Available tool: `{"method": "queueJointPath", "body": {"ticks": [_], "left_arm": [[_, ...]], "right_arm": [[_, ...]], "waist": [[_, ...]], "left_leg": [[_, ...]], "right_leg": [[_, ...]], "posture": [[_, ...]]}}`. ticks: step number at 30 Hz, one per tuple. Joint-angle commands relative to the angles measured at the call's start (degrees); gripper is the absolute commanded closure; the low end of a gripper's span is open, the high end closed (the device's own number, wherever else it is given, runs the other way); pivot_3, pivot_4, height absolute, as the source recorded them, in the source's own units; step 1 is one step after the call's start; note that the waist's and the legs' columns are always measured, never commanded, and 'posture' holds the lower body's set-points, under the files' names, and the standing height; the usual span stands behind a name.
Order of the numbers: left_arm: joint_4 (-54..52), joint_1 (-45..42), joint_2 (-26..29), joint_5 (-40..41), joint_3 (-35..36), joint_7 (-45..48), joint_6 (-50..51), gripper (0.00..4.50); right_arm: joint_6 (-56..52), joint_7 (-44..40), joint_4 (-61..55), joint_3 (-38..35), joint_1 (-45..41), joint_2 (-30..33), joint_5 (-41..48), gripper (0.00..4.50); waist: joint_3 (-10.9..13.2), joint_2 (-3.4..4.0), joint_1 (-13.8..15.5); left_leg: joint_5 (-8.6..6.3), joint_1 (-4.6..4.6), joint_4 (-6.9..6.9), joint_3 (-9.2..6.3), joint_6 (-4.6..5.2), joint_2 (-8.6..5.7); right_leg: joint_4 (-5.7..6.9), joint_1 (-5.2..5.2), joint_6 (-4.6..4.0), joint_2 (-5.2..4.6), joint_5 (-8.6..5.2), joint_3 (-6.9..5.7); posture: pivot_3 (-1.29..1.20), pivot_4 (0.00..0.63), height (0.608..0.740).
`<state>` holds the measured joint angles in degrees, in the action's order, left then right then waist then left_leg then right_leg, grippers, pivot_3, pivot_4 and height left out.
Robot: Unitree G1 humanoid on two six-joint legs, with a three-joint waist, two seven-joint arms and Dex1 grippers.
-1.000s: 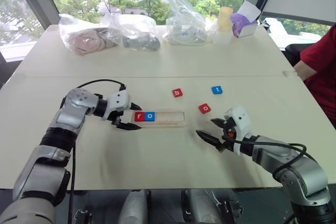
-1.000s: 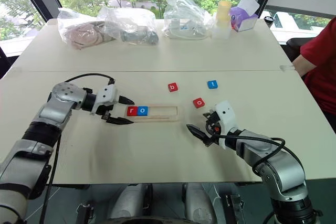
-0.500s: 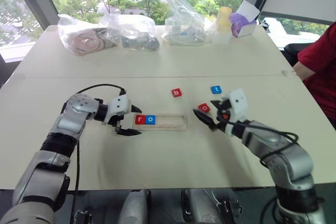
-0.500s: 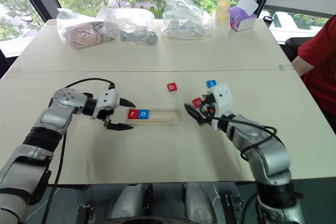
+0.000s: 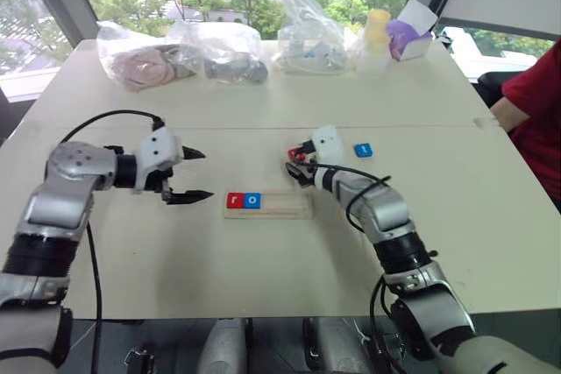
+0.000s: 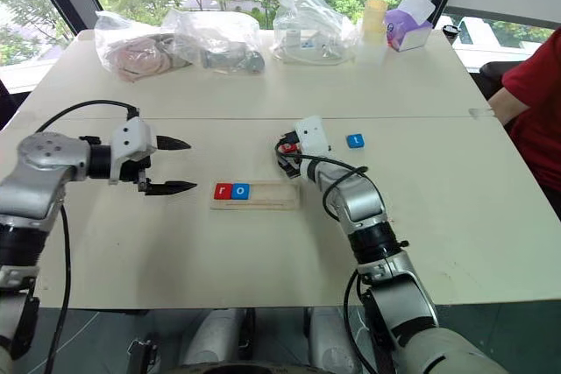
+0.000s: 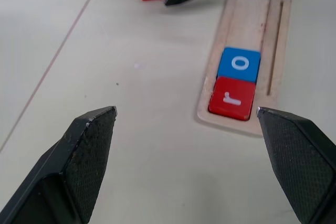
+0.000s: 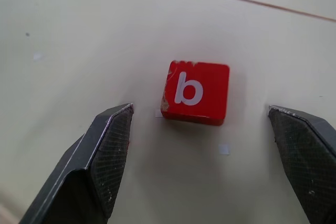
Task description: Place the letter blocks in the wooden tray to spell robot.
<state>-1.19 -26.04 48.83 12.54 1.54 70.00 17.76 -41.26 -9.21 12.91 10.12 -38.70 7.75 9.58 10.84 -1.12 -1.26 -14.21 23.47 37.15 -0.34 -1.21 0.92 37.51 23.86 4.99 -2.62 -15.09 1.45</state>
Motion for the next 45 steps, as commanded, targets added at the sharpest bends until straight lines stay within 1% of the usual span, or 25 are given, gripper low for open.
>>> {"method": "queueJointPath", "body": {"ticks": [1, 5, 6, 8, 12, 13, 16, 18, 20, 21, 23, 26, 29, 31, 34, 39, 40, 41, 42, 44, 45], "left_arm": [[-6.7, 2.1, 0.7, 2.1, 3.4, -3.9, 3.6, 0.04], [-14.1, 7.4, 0.6, 4.5, 7.1, -8.7, 9.4, 0.04], [-15.2, 8.4, 0.8, 4.9, 7.7, -9.4, 10.3, 0.01], [-16.7, 9.8, 1.2, 5.6, 8.5, -10.3, 11.4, 0.0], [-16.8, 10.1, 1.6, 5.8, 8.3, -11.3, 11.5, 0.0], [-16.6, 9.7, 1.6, 5.8, 8.0, -11.6, 11.4, 0.0], [-17.5, 8.3, 0.2, 6.4, 6.8, -13.1, 11.7, 0.0], [-20.9, 8.5, -1.2, 8.2, 5.3, -13.8, 13.7, 0.0], [-24.1, 9.0, -2.5, 9.7, 4.0, -14.8, 15.8, 0.0], [-25.6, 9.2, -3.4, 10.7, 3.2, -15.3, 16.8, 0.0], [-27.2, 9.2, -5.0, 11.9, 1.5, -16.2, 18.2, 0.0], [-27.4, 7.7, -7.0, 12.6, -1.7, -16.2, 18.5, 0.0], [-26.1, 4.2, -9.1, 13.9, -4.0, -15.6, 18.8, 0.0], [-24.9, 2.3, -9.8, 14.6, -4.8, -15.0, 19.2, 0.0], [-21.0, -0.1, -10.1, 13.1, -7.3, -12.7, 17.0, 0.0], [-17.6, -2.1, -9.9, 10.8, -10.1, -10.8, 14.0, 0.0], [-18.0, -2.5, -10.0, 10.9, -10.3, -10.8, 14.3, 0.0], [-18.5, -3.0, -10.3, 11.4, -10.3, -11.1, 15.0, 0.0], [-18.9, -3.3, -10.5, 11.9, -10.2, -11.3, 15.7, 0.0], [-19.2, -3.5, -10.4, 12.2, -10.2, -11.3, 16.0, 0.0], [-19.2, -3.4, -10.2, 12.3, -10.2, -11.1, 16.0, 0.0]], "right_arm": [[2.4, -0.4, 2.1, -0.1, -2.3, -2.0, -1.4, 0.35], [4.5, 1.5, 8.9, -0.3, -4.8, -4.6, -3.9, 0.35], [4.4, 1.4, 9.7, -0.1, -4.9, -4.8, -4.4, 0.6], [3.9, 1.6, 10.2, 0.2, -4.7, -5.2, -5.2, 1.21], [3.9, 2.0, 10.2, 0.8, -4.3, -6.0, -6.8, 3.24], [4.0, 2.1, 10.3, 0.9, -4.3, -6.0, -7.3, 3.31], [3.6, 2.9, 8.0, 0.3, -4.4, -5.3, -8.7, 3.3], [1.6, 4.5, 1.4, -2.3, -3.0, -4.2, -8.5, 3.3], [-1.2, 6.2, -7.8, -5.5, -0.1, -3.3, -8.2, 3.3], [-3.4, 7.2, -14.5, -7.6, 2.4, -2.8, -8.0, 3.3], [-9.8, 7.7, -25.5, -9.9, 7.4, -1.2, -8.4, 3.3], [-24.6, 8.7, -39.6, -13.7, 14.3, -0.1, -8.6, 3.3], [-33.5, 11.3, -50.3, -16.4, 20.1, -2.6, -9.5, 3.3], [-36.4, 12.2, -53.7, -16.6, 22.9, -4.0, -9.9, 3.3], [-36.4, 13.1, -53.8, -15.4, 27.2, -6.2, -10.0, 3.3], [-35.0, 15.9, -50.6, -16.7, 26.6, -10.0, -11.5, 3.3], [-34.5, 16.1, -50.0, -16.8, 26.6, -10.2, -11.6, 2.8], [-34.2, 15.9, -49.5, -16.6, 26.7, -10.1, -11.5, 2.2], [-34.2, 15.8, -49.2, -16.7, 26.7, -10.2, -11.4, 1.81], [-34.5, 15.5, -49.5, -17.0, 26.7, -9.8, -11.2, 0.82], [-34.9, 15.2, -50.1, -17.0, 26.6, -9.3, -11.0, 0.18]], "waist": [[0.0, 0.0, 0.0], [0.0, -0.01, -1.0], [0.0, -0.01, -1.2], [0.0, -0.01, -1.3], [0.0, -0.01, -1.3], [0.0, -0.01, -1.3], [0.0, -0.01, -1.3], [0.0, -0.01, -1.1], [0.0, 0.01, -0.8], [0.0, 0.01, -0.7], [0.0, 0.0, -0.5], [0.0, -0.01, 0.1], [0.0, 0.0, 0.2], [0.0, 0.0, 0.0], [0.0, 0.02, -0.3], [0.0, 0.03, -1.1], [0.0, 0.02, -1.1], [0.0, 0.02, -1.1], [0.0, 0.02, -1.1], [0.0, 0.02, -1.2], [0.0, 0.02, -1.3]], "left_leg": [[0.0, -0.02, 0.0, 0.0, 0.0, 0.0], [0.0, -0.03, 0.01, 0.0, 0.0, 0.01], [0.0, -0.04, 0.01, -0.02, -0.01, 0.02], [0.01, -0.06, 0.01, -0.03, -0.01, 0.02], [0.01, -0.11, 0.01, -0.03, -0.02, 0.02], [0.01, -0.12, 0.01, -0.02, -0.02, 0.01], [0.03, -0.12, 0.02, -0.02, -0.05, 0.01], [0.03, -0.11, 0.02, -0.03, -0.05, 0.01], [0.03, -0.05, 0.02, -0.04, -0.05, -0.02], [0.03, 0.02, 0.01, -0.05, -0.05, -0.05], [0.02, 0.13, 0.01, -0.04, -0.06, -0.08], [0.02, 0.17, 0.0, -0.05, -0.05, -0.05], [0.02, 0.08, 0.01, -0.05, -0.05, -0.05], [0.03, 0.03, 0.01, -0.03, -0.06, -0.05], [0.04, -0.08, 0.02, -0.01, -0.07, -0.04], [0.04, -0.07, 0.02, 0.02, -0.07, -0.05], [0.04, -0.07, 0.02, 0.02, -0.07, -0.05], [0.04, -0.06, 0.02, 0.01, -0.07, -0.04], [0.04, -0.06, 0.02, 0.01, -0.07, -0.04], [0.04, -0.06, 0.02, 0.01, -0.07, -0.05], [0.04, -0.06, 0.02, 0.01, -0.07, -0.05]], "right_leg": [[0.02, 0.0, 0.0, 0.01, 0.0, 0.0], [0.07, 0.01, -0.01, 0.02, 0.0, 0.01], [0.08, 0.01, -0.01, 0.02, 0.0, 0.01], [0.13, 0.0, -0.01, 0.01, 0.0, 0.02], [0.19, 0.0, -0.02, 0.01, 0.0, 0.02], [0.2, 0.0, -0.02, 0.01, 0.0, 0.02], [0.2, -0.01, -0.03, 0.01, 0.01, 0.02], [0.21, 0.0, -0.03, -0.01, 0.01, 0.02], [0.19, 0.02, -0.02, -0.06, 0.0, 0.02], [0.15, 0.06, -0.02, -0.1, 0.0, 0.02], [0.13, 0.15, -0.01, -0.14, 0.0, 0.03], [0.11, 0.2, 0.0, -0.09, 0.0, 0.03], [0.16, 0.16, -0.05, 0.08, -0.01, 0.03], [0.17, 0.16, -0.08, 0.16, -0.02, 0.04], [0.17, 0.11, -0.12, 0.24, -0.03, 0.1], [0.15, 0.1, -0.11, 0.2, -0.03, 0.12], [0.14, 0.1, -0.12, 0.2, -0.03, 0.12], [0.14, 0.1, -0.11, 0.2, -0.03, 0.12], [0.14, 0.1, -0.11, 0.19, -0.03, 0.12], [0.14, 0.09, -0.1, 0.18, -0.04, 0.12], [0.14, 0.09, -0.1, 0.18, -0.04, 0.13]], "posture": [[0.0, 0.15, 0.74], [0.0, 0.15, 0.74], [0.0, 0.15, 0.74], [0.0, 0.15, 0.74], [0.0, 0.15, 0.74], [0.0, 0.15, 0.74], [0.0, 0.15, 0.74], [0.0, 0.15, 0.74], [0.0, 0.15, 0.74], [0.0, 0.15, 0.74], [0.0, 0.15, 0.74], [0.0, 0.15, 0.74], [0.0, 0.15, 0.74], [0.0, 0.15, 0.74], [0.0, 0.15, 0.74], [0.0, 0.15, 0.74], [0.0, 0.15, 0.74], [0.0, 0.15, 0.74], [0.0, 0.15, 0.74], [0.0, 0.15, 0.74], [0.0, 0.15, 0.74]]}}
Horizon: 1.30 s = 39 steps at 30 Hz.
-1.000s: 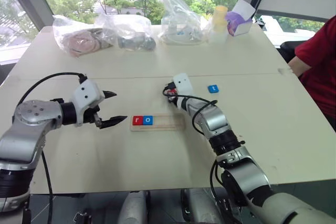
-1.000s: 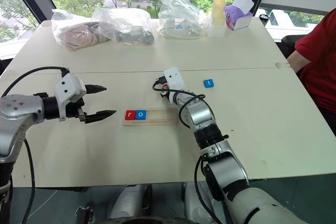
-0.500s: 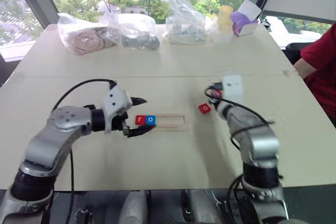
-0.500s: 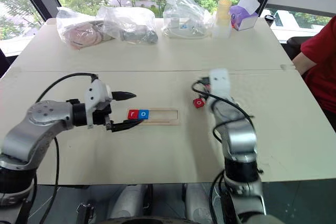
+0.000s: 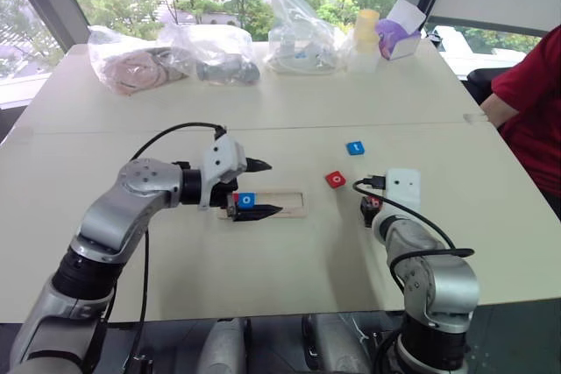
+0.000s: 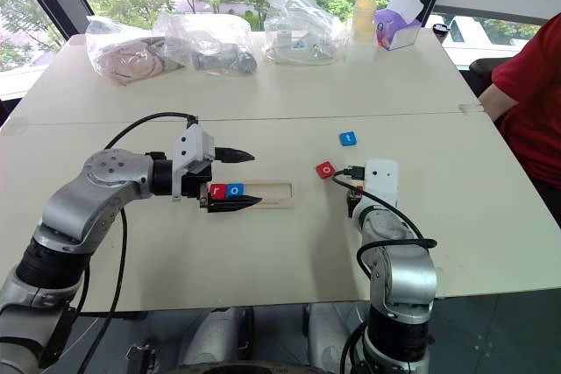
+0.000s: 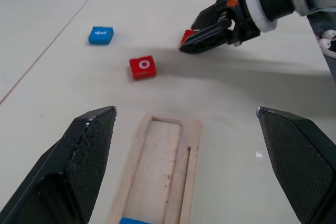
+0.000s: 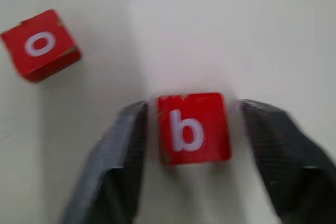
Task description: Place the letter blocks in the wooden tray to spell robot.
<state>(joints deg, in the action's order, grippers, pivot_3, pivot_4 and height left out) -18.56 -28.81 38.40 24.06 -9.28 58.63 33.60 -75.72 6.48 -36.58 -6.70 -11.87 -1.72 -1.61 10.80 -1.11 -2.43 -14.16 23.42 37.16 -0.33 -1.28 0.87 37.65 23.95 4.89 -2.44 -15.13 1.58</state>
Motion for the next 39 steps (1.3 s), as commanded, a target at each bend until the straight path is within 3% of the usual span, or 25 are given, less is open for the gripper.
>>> {"method": "queueJointPath", "body": {"ticks": [1, 5, 9, 12, 17, 23, 33, 36, 39], "left_arm": [[-1.8, -0.6, 0.6, 0.8, 0.8, 0.4, 0.1, 0.0], [-0.3, -0.7, 2.1, 2.4, 3.2, 1.8, 0.7, 0.0], [0.6, -0.2, 6.0, 5.3, 4.6, 6.9, 1.9, 0.0], [0.3, 0.0, 8.2, 5.0, 3.6, 10.2, 0.1, 0.0], [-0.8, -1.7, 9.2, 3.9, 1.6, 12.7, -0.9, 0.0], [-2.1, -0.4, 10.3, 4.7, 3.3, 11.8, 0.4, 0.0], [-6.5, 5.7, 14.1, 5.5, 6.4, 9.6, 2.7, 0.0], [-6.8, 7.6, 15.8, 4.0, 5.6, 10.1, 1.4, 0.0], [-5.8, 7.3, 16.0, 4.0, 6.7, 9.7, 1.2, 0.0]], "right_arm": [[-0.9, -1.0, -1.5, -0.5, -0.6, 0.8, 0.4, 0.01], [2.0, -7.2, -5.0, -3.3, -3.7, 6.8, 3.6, 0.01], [12.9, -27.6, 0.7, -4.5, -3.9, 25.4, 11.8, 0.01], [33.2, -50.9, 7.7, -5.5, 0.8, 39.0, 17.2, 0.01], [53.6, -65.4, 28.1, -2.0, -0.3, 50.4, 15.0, 0.01], [65.3, -74.9, 43.4, 3.6, -3.9, 52.2, 13.5, 0.01], [78.0, -78.0, 58.2, 10.8, -12.9, 49.0, 8.2, 0.01], [79.5, -80.8, 61.2, 12.6, -14.8, 48.7, 7.7, 0.93], [79.5, -82.4, 62.5, 13.2, -15.4, 49.0, 7.6, 2.45]], "waist": [[0.0, 0.0, -0.2], [0.0, 0.03, -0.1], [0.1, 0.04, 0.0], [0.1, 0.05, 0.3], [0.1, 0.02, 0.3], [0.1, 0.02, 0.0], [0.1, 0.05, 0.2], [0.1, 0.06, 0.2], [0.1, 0.06, 0.2]], "left_leg": [[0.0, -0.01, 0.0, 0.0, 0.0, 0.01], [0.0, -0.01, -0.02, -0.02, 0.0, 0.03], [0.0, 0.02, 0.0, 0.04, 0.0, -0.02], [-0.05, -0.01, -0.07, 0.0, 0.07, -0.03], [-0.1, -0.03, -0.03, 0.11, 0.16, -0.11], [-0.1, -0.11, 0.05, 0.11, 0.16, -0.07], [-0.09, -0.12, 0.06, 0.08, 0.15, 0.01], [-0.09, -0.13, 0.05, 0.08, 0.15, 0.01], [-0.09, -0.14, 0.09, 0.08, 0.14, 0.01]], "right_leg": [[0.0, 0.0, 0.0, 0.01, 0.0, 0.0], [0.01, 0.02, -0.01, 0.06, 0.0, 0.0], [-0.12, -0.03, 0.03, -0.08, -0.02, 0.0], [-0.49, -0.32, 0.09, 0.0, -0.06, -0.19], [-0.56, -0.43, 0.18, -0.1, -0.11, -0.14], [-0.46, -0.47, 0.16, -0.04, -0.09, -0.12], [-0.42, -0.47, 0.16, -0.06, -0.09, -0.1], [-0.43, -0.47, 0.16, -0.09, -0.09, -0.09], [-0.41, -0.51, 0.15, -0.08, -0.08, -0.11]], "posture": [[0.0, 0.15, 0.74], [0.0, 0.15, 0.74], [0.0, 0.15, 0.74], [0.0, 0.15, 0.74], [0.0, 0.15, 0.74], [0.0, 0.15, 0.74], [0.0, 0.15, 0.74], [0.0, 0.15, 0.74], [0.0, 0.15, 0.74]]}}
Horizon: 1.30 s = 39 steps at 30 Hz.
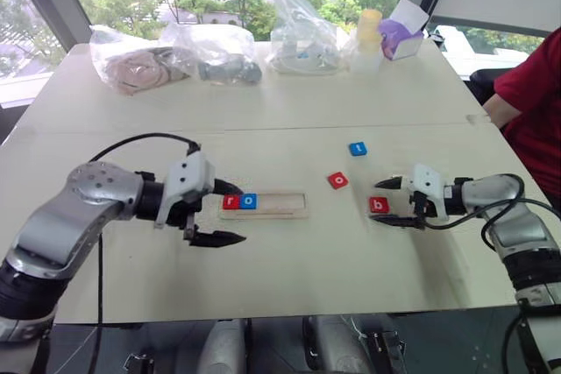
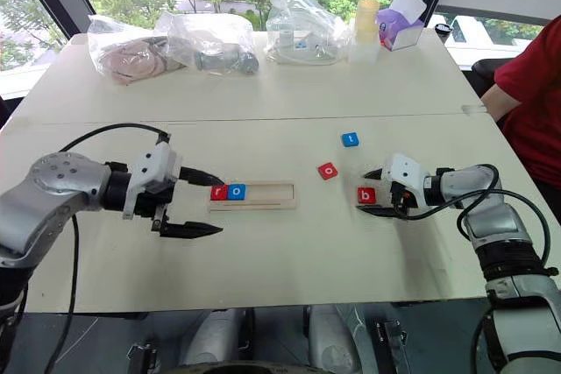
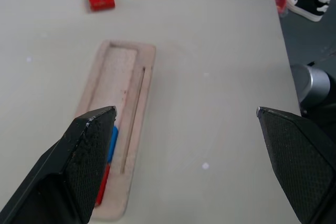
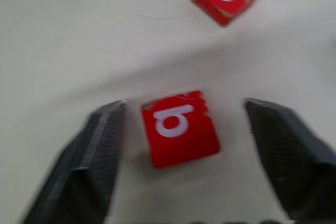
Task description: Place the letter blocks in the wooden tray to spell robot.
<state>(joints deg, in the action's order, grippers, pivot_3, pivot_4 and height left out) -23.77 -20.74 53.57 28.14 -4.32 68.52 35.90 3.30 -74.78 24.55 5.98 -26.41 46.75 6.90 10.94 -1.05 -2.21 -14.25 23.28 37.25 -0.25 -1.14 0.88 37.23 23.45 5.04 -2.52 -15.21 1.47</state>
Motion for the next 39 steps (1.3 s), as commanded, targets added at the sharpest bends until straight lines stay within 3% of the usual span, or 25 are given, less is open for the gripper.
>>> {"method": "queueJointPath", "body": {"ticks": [1, 2, 6, 11, 14, 21, 26, 39], "left_arm": [[-0.3, -0.7, 1.0, -0.2, 2.0, -0.3, -1.3, 0.0], [-0.2, -0.4, 1.3, -0.3, 2.2, -0.2, -1.5, 0.0], [0.3, 1.6, 2.4, -0.3, 3.9, -0.2, -1.8, 0.0], [4.1, 7.4, 5.7, 0.7, 9.4, 1.4, -2.1, 0.0], [6.8, 11.3, 8.5, -1.4, 11.3, 3.5, -5.8, 0.0], [6.6, 11.3, 8.2, -0.7, 15.2, 0.8, -4.9, 0.0], [4.0, 13.0, 7.7, -0.2, 16.4, -1.2, -4.1, 0.0], [1.2, 13.9, 7.3, 0.9, 16.0, -3.6, -3.3, 0.0]], "right_arm": [[0.2, -1.4, 1.8, 0.6, -1.0, 0.6, -0.9, 2.98], [-0.2, -1.6, 2.2, 0.7, -1.1, 0.8, -1.0, 3.35], [-2.7, -1.0, 1.0, 0.1, -1.6, 0.1, 0.0, 3.33], [-18.0, 3.9, -13.9, -0.9, -6.7, -8.2, 8.1, 3.33], [-18.7, 6.8, -15.3, 3.8, -9.8, -13.5, 4.2, 3.33], [-20.5, 14.2, -10.6, 10.6, -17.6, -25.0, -1.4, 3.33], [-20.8, 15.1, -7.8, 13.7, -18.6, -27.9, -3.7, 3.33], [-23.1, 12.2, -10.1, 16.8, -16.9, -27.4, -4.7, 3.33]], "waist": [[0.0, 0.0, 0.0], [0.0, 0.0, 0.0], [0.0, 0.0, 0.1], [0.0, 0.05, -0.6], [0.0, 0.07, -0.8], [0.0, 0.05, 0.8], [0.0, 0.04, 1.3], [0.0, 0.05, 1.0]], "left_leg": [[0.0, -0.03, 0.01, 0.0, 0.0, 0.0], [0.0, -0.03, 0.03, 0.0, -0.01, 0.0], [0.01, -0.04, 0.04, 0.0, -0.01, 0.0], [0.01, -0.12, 0.0, -0.04, -0.01, 0.06], [0.01, -0.2, -0.1, -0.05, -0.02, 0.1], [0.03, 0.11, -0.05, -0.08, -0.06, 0.0], [0.03, 0.15, -0.08, -0.04, -0.07, -0.03], [0.03, 0.1, -0.09, -0.04, -0.06, 0.03]], "right_leg": [[0.0, -0.03, -0.01, -0.01, 0.0, 0.0], [0.0, -0.03, -0.03, -0.01, 0.0, 0.01], [0.0, -0.05, -0.03, -0.03, 0.0, 0.01], [0.18, 0.06, -0.07, -0.01, 0.05, 0.08], [0.31, 0.15, -0.1, 0.08, 0.04, 0.1], [0.28, 0.31, -0.12, -0.17, 0.03, -0.02], [0.19, 0.33, -0.1, -0.23, 0.04, -0.01], [0.25, 0.34, -0.11, -0.09, 0.04, -0.03]], "posture": [[0.0, 0.15, 0.74], [0.0, 0.15, 0.74], [0.0, 0.15, 0.74], [0.0, 0.15, 0.74], [0.0, 0.15, 0.74], [0.0, 0.15, 0.74], [0.0, 0.15, 0.74], [0.0, 0.15, 0.74]]}}
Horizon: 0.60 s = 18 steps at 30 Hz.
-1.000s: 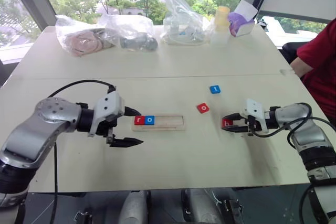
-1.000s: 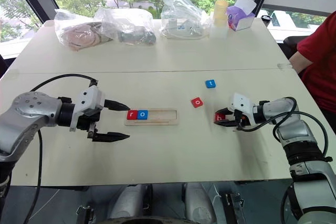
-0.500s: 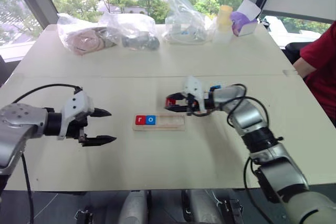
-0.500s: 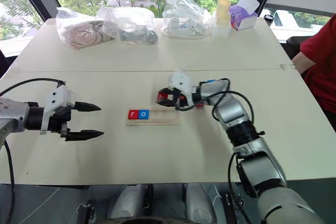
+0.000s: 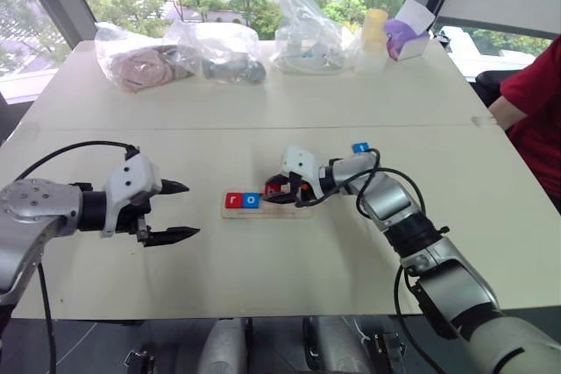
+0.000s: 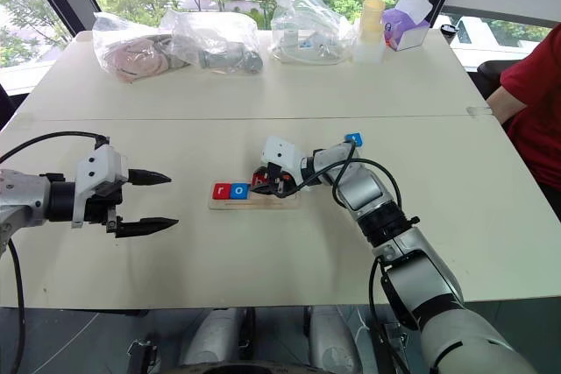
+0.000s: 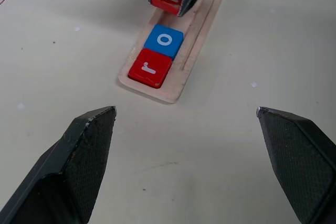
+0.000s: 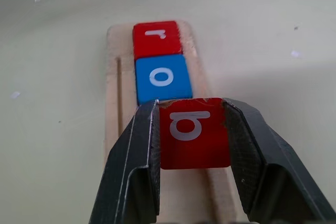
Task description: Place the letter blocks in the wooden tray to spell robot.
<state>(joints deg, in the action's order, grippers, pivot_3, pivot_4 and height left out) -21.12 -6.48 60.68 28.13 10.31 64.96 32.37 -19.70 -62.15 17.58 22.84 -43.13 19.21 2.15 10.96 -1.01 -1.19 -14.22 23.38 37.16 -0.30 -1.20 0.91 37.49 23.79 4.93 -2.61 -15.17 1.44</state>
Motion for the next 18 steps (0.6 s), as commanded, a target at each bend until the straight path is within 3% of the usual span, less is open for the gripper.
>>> {"method": "queueJointPath", "body": {"ticks": [1, 18], "left_arm": [[-1.4, -0.6, 0.1, 0.8, 1.0, -0.1, 0.1, 0.0], [-0.2, -2.3, -0.8, -0.6, -2.0, -0.5, -1.1, 0.0]], "right_arm": [[-0.3, -0.4, -3.4, 0.0, 0.0, 0.0, 0.0, 3.33], [-0.4, 1.2, -2.2, 0.8, 0.4, -1.8, -1.2, 3.33]], "waist": [[0.0, 0.0, 0.0], [0.0, 0.0, 0.0]], "left_leg": [[0.0, 0.0, 0.0, 0.0, 0.0, 0.0], [0.0, 0.0, 0.0, 0.01, 0.0, -0.01]], "right_leg": [[0.0, 0.0, 0.0, 0.0, 0.0, 0.0], [0.0, 0.0, 0.0, 0.01, 0.0, 0.0]], "posture": [[0.0, 0.15, 0.74], [0.0, 0.15, 0.74]]}}
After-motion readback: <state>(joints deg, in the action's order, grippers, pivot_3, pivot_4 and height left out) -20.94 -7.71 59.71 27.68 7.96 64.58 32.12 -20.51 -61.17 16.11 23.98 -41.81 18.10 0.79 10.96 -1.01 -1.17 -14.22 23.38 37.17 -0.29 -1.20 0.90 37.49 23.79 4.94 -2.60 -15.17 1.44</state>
